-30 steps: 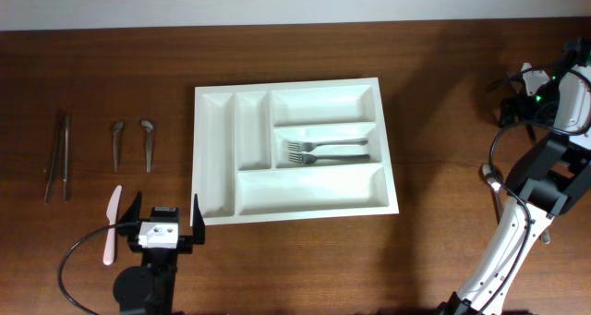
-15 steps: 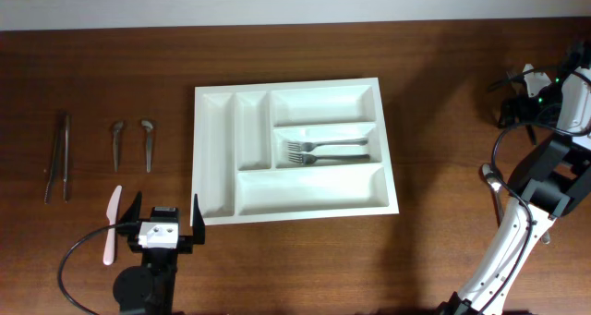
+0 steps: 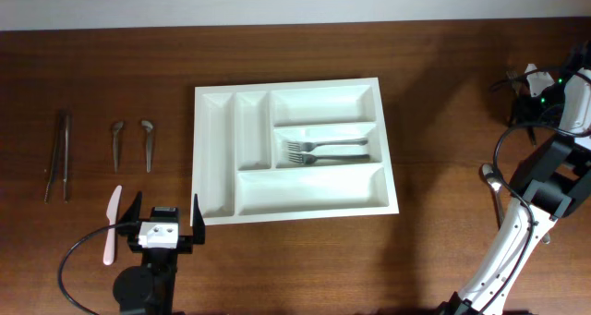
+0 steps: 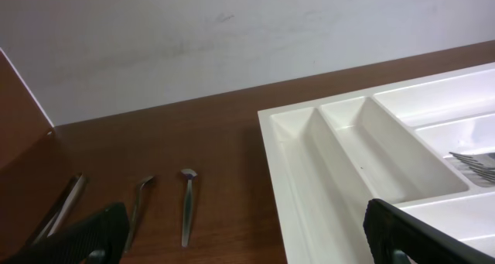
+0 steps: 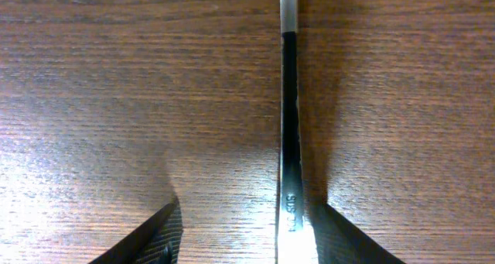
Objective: Pack container
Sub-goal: 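Lower the right gripper and grasp the last fork's handle, then carry the fork into the tray's upper-right compartment and release, then move the right gripper back over the silver spoons at right, then lower the right gripper and grasp a silver spoon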
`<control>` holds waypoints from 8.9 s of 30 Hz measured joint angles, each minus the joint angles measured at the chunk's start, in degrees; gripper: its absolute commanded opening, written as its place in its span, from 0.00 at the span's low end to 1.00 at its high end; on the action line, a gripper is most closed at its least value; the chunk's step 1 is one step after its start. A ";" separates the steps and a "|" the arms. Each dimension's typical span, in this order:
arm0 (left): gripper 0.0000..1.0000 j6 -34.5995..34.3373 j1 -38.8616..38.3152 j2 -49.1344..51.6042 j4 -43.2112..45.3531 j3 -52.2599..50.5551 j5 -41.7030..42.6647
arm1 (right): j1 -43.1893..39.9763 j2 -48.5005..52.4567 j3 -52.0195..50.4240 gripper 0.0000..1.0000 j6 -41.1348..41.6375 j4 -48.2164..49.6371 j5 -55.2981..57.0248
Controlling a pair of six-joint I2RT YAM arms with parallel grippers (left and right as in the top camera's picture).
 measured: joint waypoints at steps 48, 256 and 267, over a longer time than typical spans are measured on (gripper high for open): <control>0.99 0.00 0.00 0.00 0.00 0.00 0.00 | 1.55 1.38 8.11 0.04 1.60 -8.98 0.22; 0.99 0.00 0.00 0.00 0.00 0.00 0.00 | 2.73 -42.97 -75.01 0.48 -1.60 23.34 7.15; 0.99 0.00 0.00 0.00 0.00 0.00 0.00 | 2.73 -42.97 -75.01 0.20 -1.09 23.85 7.15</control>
